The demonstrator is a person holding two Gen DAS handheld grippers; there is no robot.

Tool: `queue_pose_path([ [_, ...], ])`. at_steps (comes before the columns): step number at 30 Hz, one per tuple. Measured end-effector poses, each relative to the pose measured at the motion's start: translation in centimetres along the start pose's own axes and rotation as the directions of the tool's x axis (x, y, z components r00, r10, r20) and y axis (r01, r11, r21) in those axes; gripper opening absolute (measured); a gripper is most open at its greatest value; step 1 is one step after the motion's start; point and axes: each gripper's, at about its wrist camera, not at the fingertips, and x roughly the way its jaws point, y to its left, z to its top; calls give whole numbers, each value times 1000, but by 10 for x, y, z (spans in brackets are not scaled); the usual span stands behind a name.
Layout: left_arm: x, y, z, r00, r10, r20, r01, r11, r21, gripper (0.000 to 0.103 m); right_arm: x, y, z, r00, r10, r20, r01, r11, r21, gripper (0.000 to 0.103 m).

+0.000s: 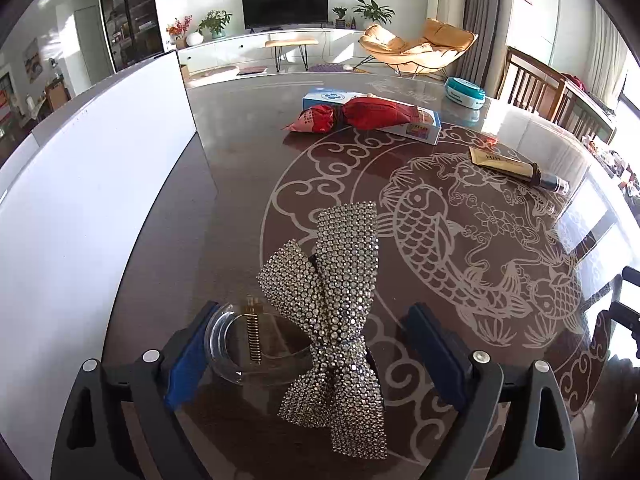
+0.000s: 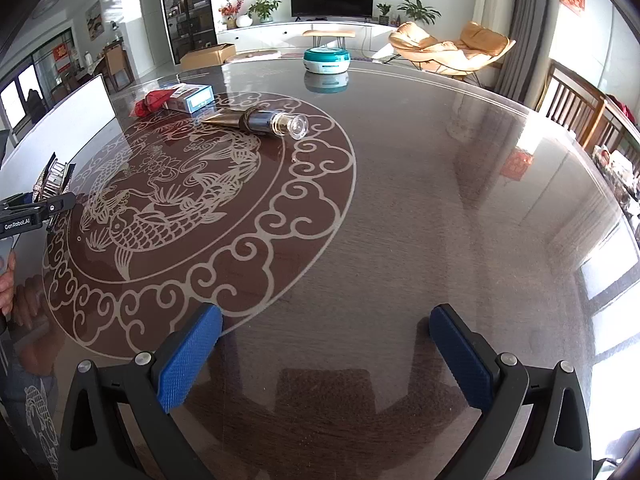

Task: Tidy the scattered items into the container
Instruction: 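Grasp the rhinestone bow clip with the left tool while the right tool grasps the gold tube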

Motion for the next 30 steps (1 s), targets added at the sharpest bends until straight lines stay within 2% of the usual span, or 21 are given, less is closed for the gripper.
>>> queue_pose_path([
  [4,3,-3,-1,1000,-1,-10,1,1000,16,103,30,-1,39,993,121,-9,-120,978,-170,103],
  [7,3,-4,-2,1000,2,-11,-2,1000,14,103,58,-1,77,985,171,-19,-171,955,-242,103],
  [12,3,-4,-2,1000,2,-11,-2,1000,14,103,97,13,129,985,172,-20,-172,954,-244,103],
  [17,3,-4,-2,1000,2,-11,-2,1000,14,103,108,36,144,990,138,-11,-137,971,-196,103],
  [19,3,-4,-2,1000,2,-11,-2,1000,14,103,106,40,144,989,145,3,-142,970,-197,94],
  [21,3,-4,-2,1000,2,-11,-2,1000,14,103,102,43,145,988,154,18,-148,969,-199,64],
  [22,3,-4,-2,1000,2,-11,-2,1000,14,103,100,45,145,988,155,20,-148,969,-196,55],
  [23,3,-4,-2,1000,2,-11,-2,1000,14,103,98,48,144,988,154,19,-148,970,-191,38],
  [24,3,-4,-2,1000,2,-11,-2,1000,14,103,95,50,142,988,153,16,-147,971,-186,32],
  [30,3,-4,-2,1000,2,-11,-2,1000,14,103,65,85,101,981,196,-5,-195,975,-104,32],
])
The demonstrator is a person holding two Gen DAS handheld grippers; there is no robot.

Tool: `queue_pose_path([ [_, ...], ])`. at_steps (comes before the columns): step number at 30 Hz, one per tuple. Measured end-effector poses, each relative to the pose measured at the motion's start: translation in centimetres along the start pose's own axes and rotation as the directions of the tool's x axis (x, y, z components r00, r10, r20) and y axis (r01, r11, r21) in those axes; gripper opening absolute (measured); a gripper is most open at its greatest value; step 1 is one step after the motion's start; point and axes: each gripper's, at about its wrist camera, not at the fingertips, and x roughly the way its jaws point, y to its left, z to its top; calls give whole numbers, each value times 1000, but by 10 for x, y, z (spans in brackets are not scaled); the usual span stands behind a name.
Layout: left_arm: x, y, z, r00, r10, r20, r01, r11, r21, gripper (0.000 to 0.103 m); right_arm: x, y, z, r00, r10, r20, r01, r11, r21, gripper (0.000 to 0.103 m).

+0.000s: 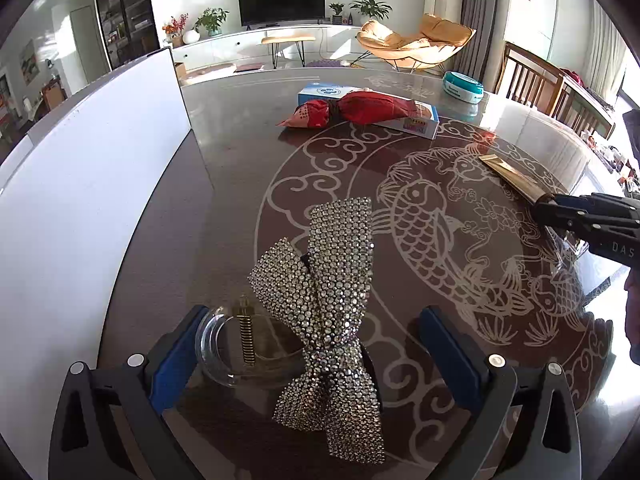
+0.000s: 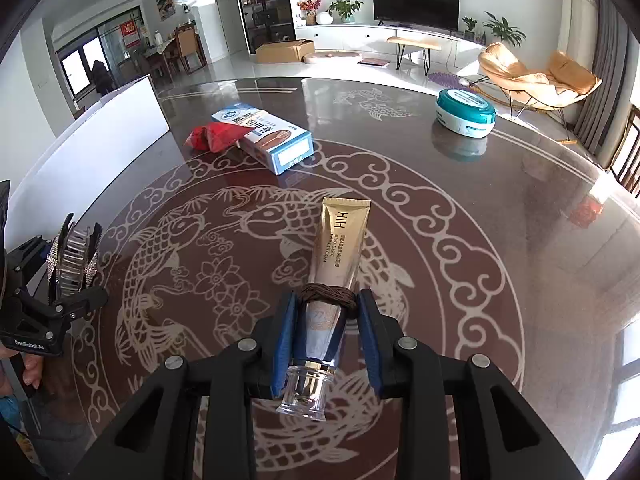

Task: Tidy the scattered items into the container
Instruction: 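Grasp the rhinestone bow clip with the left tool while the right tool grasps the gold tube, then lift the gold tube with the right tool while the left tool holds the bow clip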

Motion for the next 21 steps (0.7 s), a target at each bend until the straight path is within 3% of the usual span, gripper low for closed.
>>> queue_pose_path([
  [4,0,0,0,1000,0,0,0,1000,0,103,-15,27,-28,997,-81,15,82,997,-14,34],
  [5,0,0,0,1000,0,0,0,1000,0,103,-16,30,-32,994,-106,19,106,994,-29,44],
  [6,0,0,0,1000,0,0,0,1000,0,103,-16,30,-34,992,-123,19,124,991,-41,66],
  [8,0,0,0,1000,0,0,0,1000,0,103,-14,25,-36,992,-127,-4,127,991,-45,90],
  [10,0,0,0,1000,0,0,0,1000,0,103,-14,16,-37,995,-100,-19,100,995,-24,93],
  [12,0,0,0,1000,0,0,0,1000,0,103,-13,11,-39,995,-102,-19,102,995,-18,103],
  [21,1,0,0,1000,0,0,0,1000,0,103,-13,11,-40,994,-107,-12,106,994,-13,103],
])
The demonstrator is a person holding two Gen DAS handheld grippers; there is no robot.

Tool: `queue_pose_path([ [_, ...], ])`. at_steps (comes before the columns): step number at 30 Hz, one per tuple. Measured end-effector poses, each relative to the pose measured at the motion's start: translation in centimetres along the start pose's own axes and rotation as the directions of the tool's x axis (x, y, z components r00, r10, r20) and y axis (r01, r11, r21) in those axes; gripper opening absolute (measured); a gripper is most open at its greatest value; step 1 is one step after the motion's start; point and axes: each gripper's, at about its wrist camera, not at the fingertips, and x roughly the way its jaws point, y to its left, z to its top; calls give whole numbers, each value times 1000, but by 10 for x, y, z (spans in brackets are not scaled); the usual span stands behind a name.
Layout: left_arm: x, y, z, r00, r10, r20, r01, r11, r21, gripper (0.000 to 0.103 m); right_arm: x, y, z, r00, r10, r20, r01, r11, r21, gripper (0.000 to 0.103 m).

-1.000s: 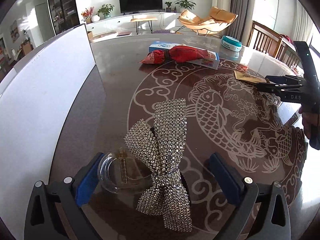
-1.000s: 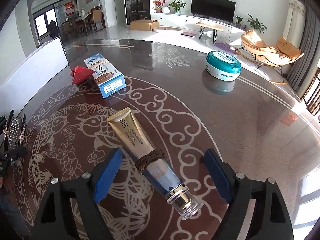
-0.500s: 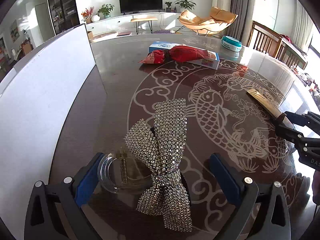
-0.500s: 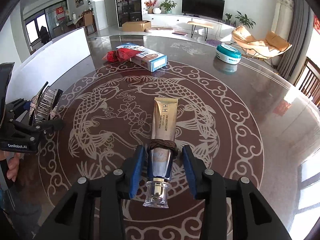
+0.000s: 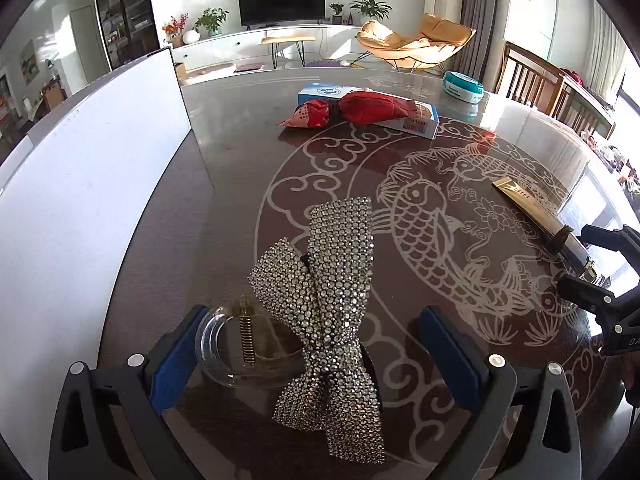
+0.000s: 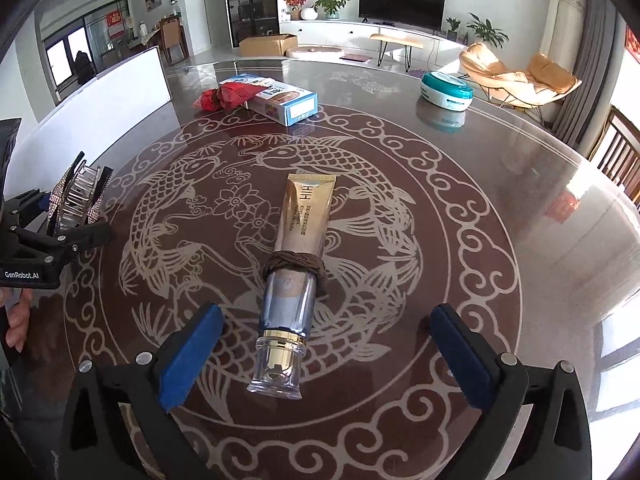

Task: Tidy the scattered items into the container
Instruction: 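Lift the gold tube with the right tool while the left tool holds the bow clip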

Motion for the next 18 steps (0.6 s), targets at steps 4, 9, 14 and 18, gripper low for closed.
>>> queue_pose_path([
  [4,0,0,0,1000,0,0,0,1000,0,103,0,0,0,1000,0,0,0,1000,0,103],
  [9,-5,-3,-8,999,-51,-14,52,997,53,103,1,1,1,1000,0,-11,0,1000,-4,103],
  [14,-3,9,2,987,-85,-136,98,991,89,103,17,-1,34,967,58,-248,-68,997,-32,102],
  [18,-1,16,13,985,-113,-133,119,992,39,93,26,4,55,937,37,-348,-71,994,-84,82],
])
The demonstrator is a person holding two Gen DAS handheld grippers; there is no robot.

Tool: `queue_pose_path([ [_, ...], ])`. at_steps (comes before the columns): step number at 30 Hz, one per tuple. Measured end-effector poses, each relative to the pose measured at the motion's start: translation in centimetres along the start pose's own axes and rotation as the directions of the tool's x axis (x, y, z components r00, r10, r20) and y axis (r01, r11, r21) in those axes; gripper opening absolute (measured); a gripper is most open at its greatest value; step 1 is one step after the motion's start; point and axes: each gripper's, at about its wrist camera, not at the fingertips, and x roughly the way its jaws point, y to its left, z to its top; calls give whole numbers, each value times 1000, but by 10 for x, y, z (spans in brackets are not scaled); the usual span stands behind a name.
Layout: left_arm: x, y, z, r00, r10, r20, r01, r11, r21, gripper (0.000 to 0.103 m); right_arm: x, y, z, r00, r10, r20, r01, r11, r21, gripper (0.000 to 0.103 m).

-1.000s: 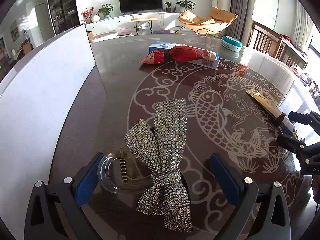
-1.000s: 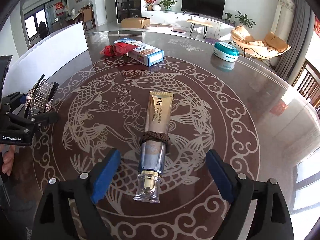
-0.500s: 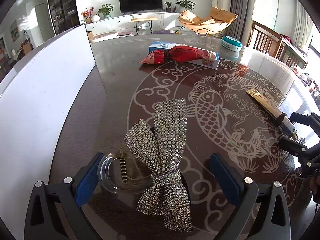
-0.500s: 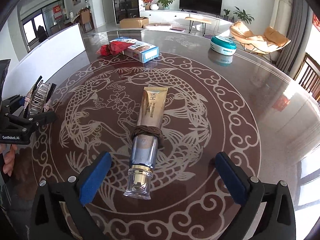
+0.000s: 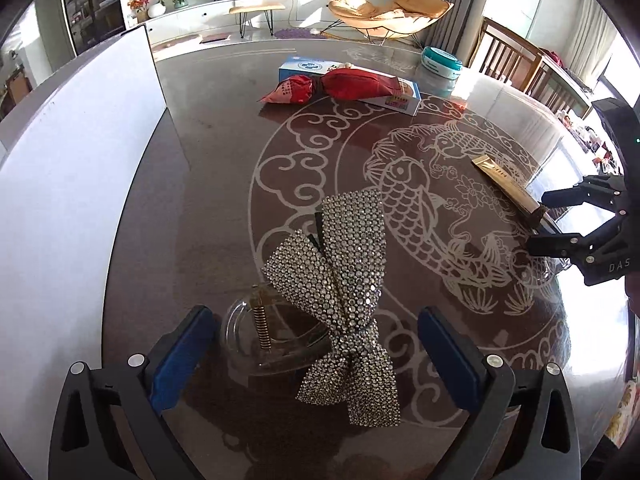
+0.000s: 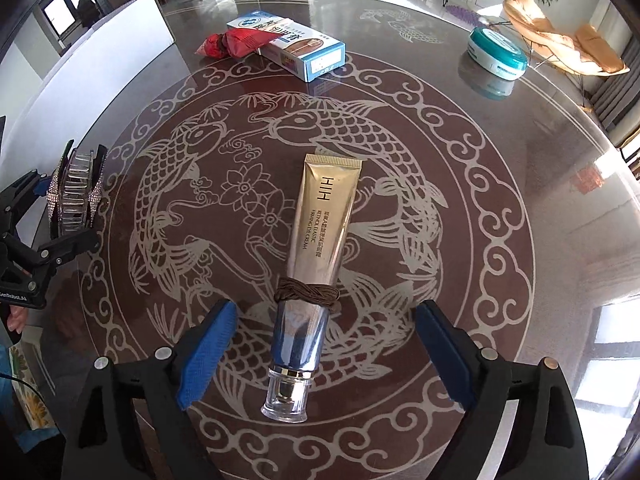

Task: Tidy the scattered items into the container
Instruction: 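Carry the bow clip and gold tube over the container with both tools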

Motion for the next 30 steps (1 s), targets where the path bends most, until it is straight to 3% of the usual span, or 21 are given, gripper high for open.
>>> queue_pose_path([
  [1,-1,-3,2,1000,26,8,-26,999,23,65,-1,1,4,1000,-3,-4,3,1000,-8,77],
  [2,-1,-7,4,999,46,13,-46,998,49,54,-3,1,7,1000,-1,-1,1,1000,-9,58],
  [3,-2,-8,6,1000,30,7,-31,998,57,53,-5,0,10,1000,3,0,-3,1000,-1,31],
  [8,-28,-11,-3,998,-45,48,44,999,30,53,-18,-2,2,998,64,20,-65,996,53,30],
  [14,-64,-11,-32,991,-93,98,96,995,-30,53,-36,-3,-34,974,212,84,-224,959,172,30],
  [18,-101,-9,-41,979,-124,163,138,988,-75,53,-53,8,-42,939,309,148,-335,919,209,30],
  [21,-137,3,-46,965,-135,223,158,984,-86,53,-72,29,-28,907,367,208,-407,892,197,30],
  [26,-195,64,-61,958,-69,277,110,985,-135,53,-110,91,17,856,458,238,-486,871,74,30],
  [30,-223,137,-77,959,95,265,-33,973,-229,53,-137,174,65,812,544,210,-541,837,-78,30],
])
